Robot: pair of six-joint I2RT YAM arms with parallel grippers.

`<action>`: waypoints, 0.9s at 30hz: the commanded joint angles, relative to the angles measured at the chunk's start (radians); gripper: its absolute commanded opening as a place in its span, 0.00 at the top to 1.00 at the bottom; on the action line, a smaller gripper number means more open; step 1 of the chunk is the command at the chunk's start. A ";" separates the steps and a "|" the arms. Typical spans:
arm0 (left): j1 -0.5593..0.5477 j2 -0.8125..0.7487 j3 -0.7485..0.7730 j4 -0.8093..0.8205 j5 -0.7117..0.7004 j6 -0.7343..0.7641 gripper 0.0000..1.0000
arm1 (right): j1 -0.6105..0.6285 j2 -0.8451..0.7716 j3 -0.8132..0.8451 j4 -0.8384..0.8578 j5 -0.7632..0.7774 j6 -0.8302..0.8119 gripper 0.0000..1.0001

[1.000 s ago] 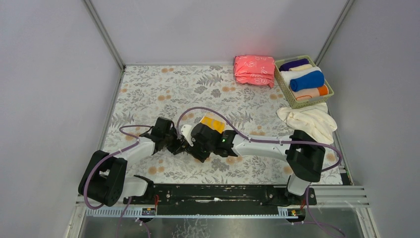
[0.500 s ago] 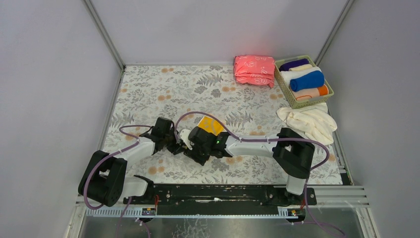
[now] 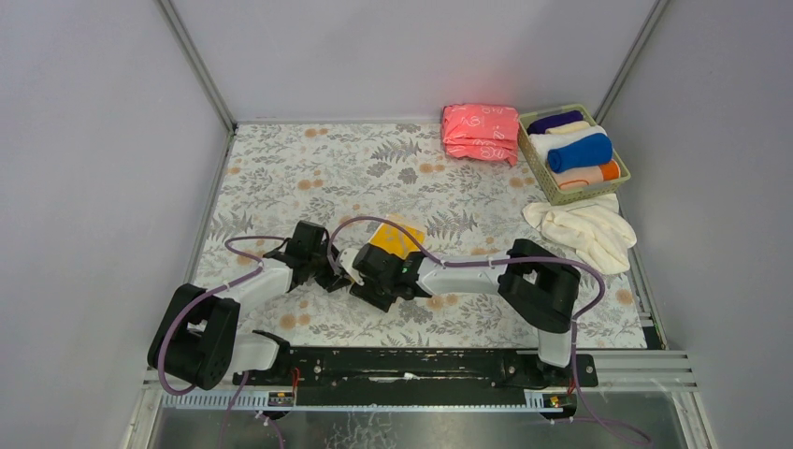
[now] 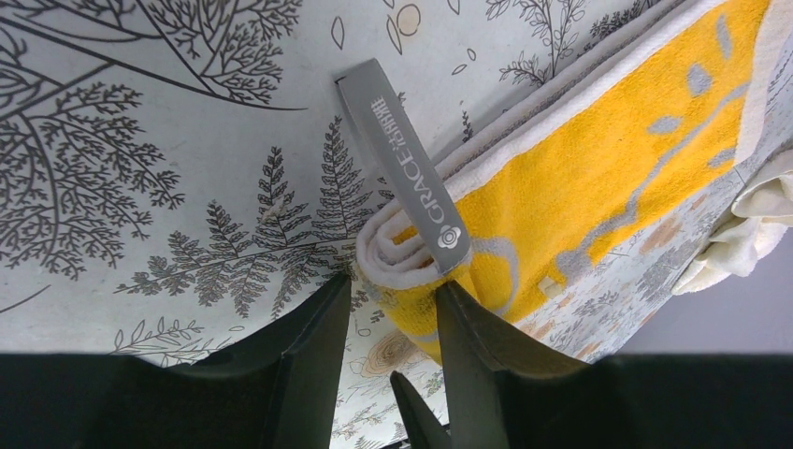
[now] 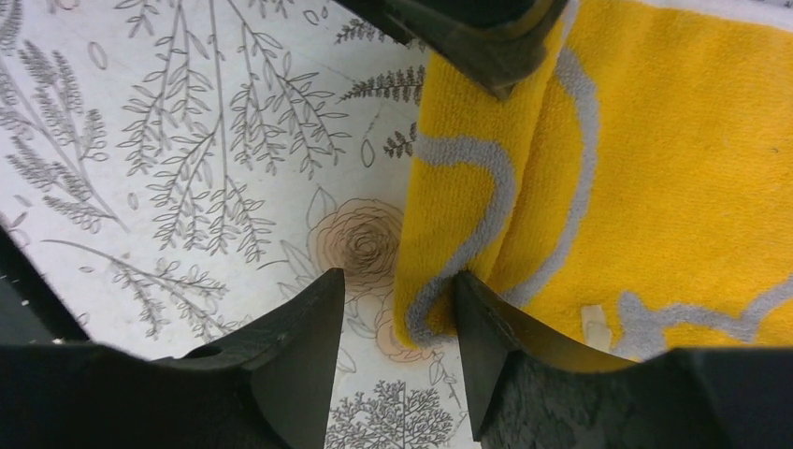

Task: Roll the towels
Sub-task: Roll the towel at the center of the board.

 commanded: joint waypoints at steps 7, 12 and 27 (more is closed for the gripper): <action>0.005 0.005 0.000 -0.118 -0.086 0.042 0.61 | 0.007 0.105 0.007 -0.038 0.170 -0.033 0.47; 0.004 0.014 0.002 -0.121 -0.097 0.048 0.61 | 0.007 0.127 -0.002 -0.089 0.235 -0.047 0.59; 0.005 -0.205 0.078 -0.288 -0.158 0.065 0.42 | -0.174 -0.028 -0.091 0.174 -0.569 0.219 1.00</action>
